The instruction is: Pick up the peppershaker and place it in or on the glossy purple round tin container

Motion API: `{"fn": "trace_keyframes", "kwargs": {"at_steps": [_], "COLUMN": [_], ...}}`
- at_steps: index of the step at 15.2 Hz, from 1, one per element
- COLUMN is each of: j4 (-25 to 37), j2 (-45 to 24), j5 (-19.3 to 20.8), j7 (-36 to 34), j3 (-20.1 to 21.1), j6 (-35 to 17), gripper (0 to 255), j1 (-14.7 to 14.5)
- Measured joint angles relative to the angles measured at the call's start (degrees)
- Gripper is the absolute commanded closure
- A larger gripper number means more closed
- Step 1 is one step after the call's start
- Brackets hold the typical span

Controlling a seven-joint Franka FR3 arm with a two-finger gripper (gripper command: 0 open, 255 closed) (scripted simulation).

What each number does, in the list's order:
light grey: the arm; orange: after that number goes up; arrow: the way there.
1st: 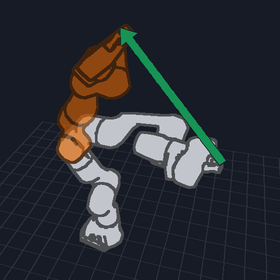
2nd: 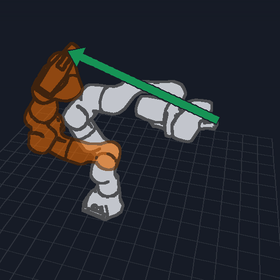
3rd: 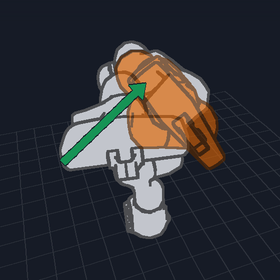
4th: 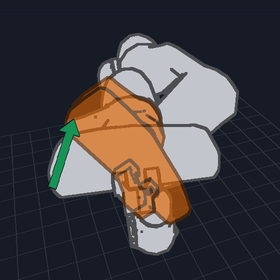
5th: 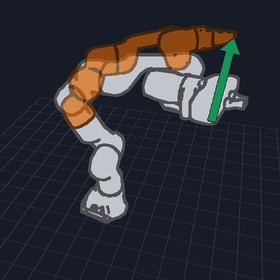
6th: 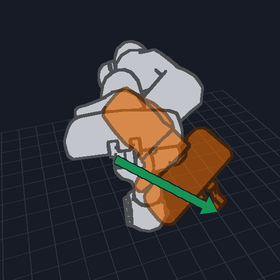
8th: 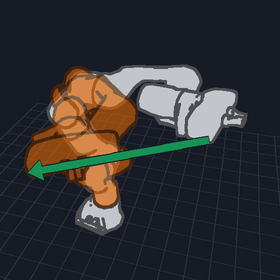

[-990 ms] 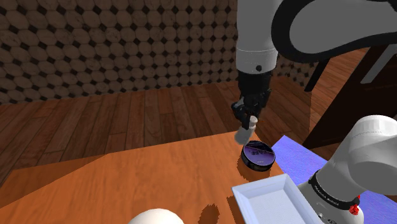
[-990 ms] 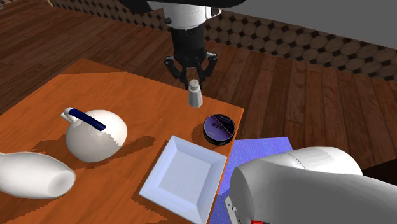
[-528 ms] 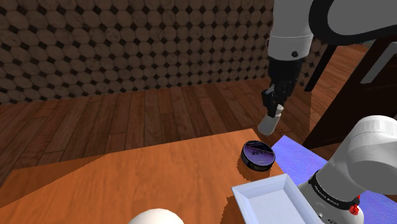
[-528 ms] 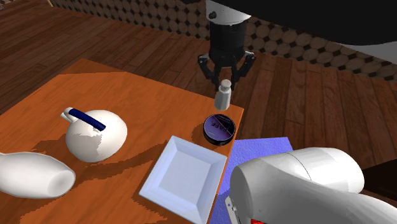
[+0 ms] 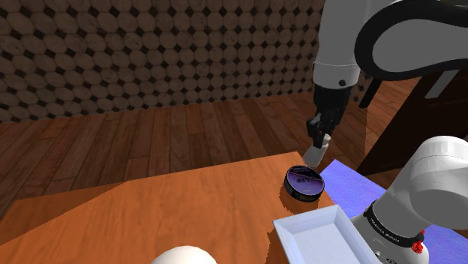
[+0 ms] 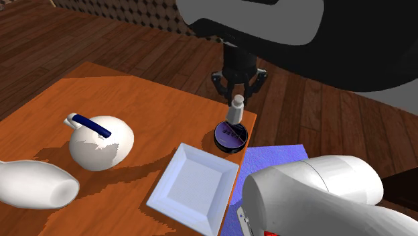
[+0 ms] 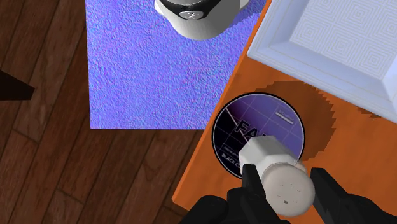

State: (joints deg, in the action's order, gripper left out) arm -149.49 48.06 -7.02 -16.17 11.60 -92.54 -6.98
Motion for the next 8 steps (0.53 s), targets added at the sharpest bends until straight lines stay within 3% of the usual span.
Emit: {"fn": "trace_keyframes", "kwargs": {"at_steps": [8], "j4": [-5.82], "j2": [-0.68], "j5": [-0.90], "j7": [-0.10], "j3": [0.99], "j6": [-6.50], "gripper": [255], "j1": [-0.37]}}
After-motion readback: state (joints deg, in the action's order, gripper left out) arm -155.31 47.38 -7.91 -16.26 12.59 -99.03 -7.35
